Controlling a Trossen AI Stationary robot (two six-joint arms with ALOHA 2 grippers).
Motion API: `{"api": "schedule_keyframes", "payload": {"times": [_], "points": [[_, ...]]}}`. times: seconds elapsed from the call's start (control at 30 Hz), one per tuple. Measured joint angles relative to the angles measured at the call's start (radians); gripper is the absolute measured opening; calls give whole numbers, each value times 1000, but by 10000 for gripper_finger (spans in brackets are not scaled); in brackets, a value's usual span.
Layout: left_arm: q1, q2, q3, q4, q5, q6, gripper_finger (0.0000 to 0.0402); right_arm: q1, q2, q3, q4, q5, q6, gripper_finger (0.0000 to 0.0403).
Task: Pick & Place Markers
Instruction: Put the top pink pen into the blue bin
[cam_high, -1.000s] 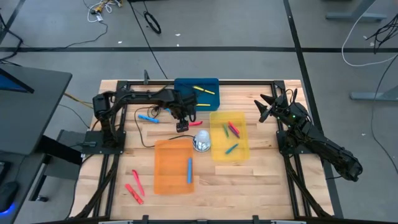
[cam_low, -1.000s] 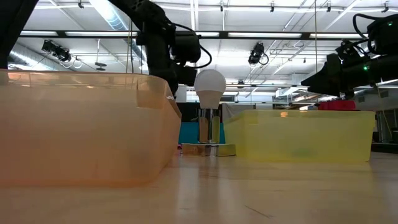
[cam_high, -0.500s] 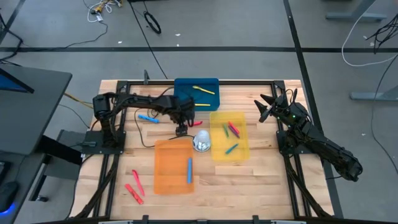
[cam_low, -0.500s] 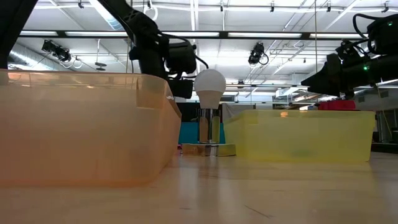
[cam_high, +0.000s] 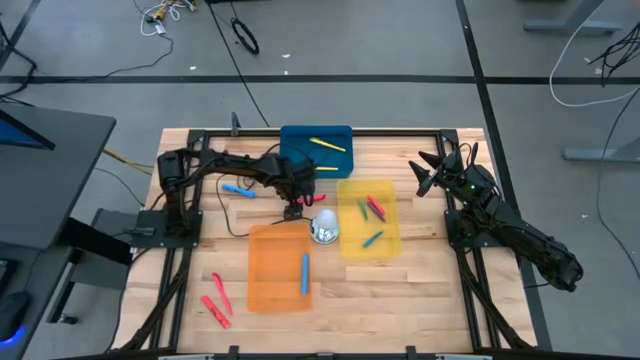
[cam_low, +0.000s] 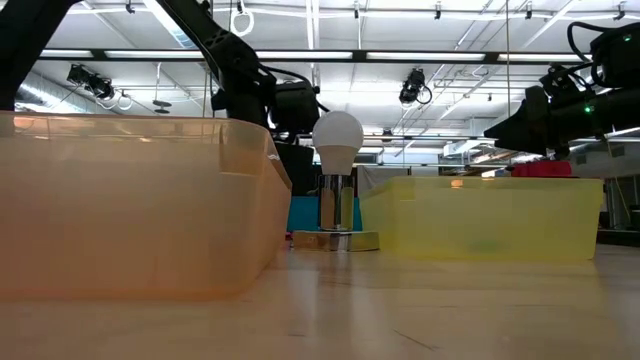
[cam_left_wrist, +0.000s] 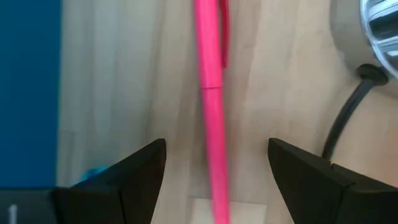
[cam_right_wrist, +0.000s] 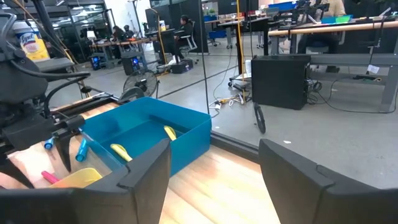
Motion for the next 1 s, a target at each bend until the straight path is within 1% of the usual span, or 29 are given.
{"api": "schedule_keyframes", "payload": {"times": [0.1, 0.2, 0.63, 0.7, 0.87, 1.0], "points": [[2, 6, 0, 6, 5, 36, 270, 0, 0, 0, 0, 0, 0, 245], [0, 10, 2, 6, 8, 39, 238, 0, 0, 0, 0, 0, 0, 245], [-6, 12, 2, 14, 5, 42, 47, 0, 0, 0, 0, 0, 0, 245], [-6, 12, 2, 13, 8, 42, 25, 0, 0, 0, 0, 0, 0, 245], [-6, 12, 2, 12, 5, 37, 23, 0, 0, 0, 0, 0, 0, 245], [-6, 5, 1, 7, -10, -6, 23, 0, 0, 0, 0, 0, 0, 245]]}}
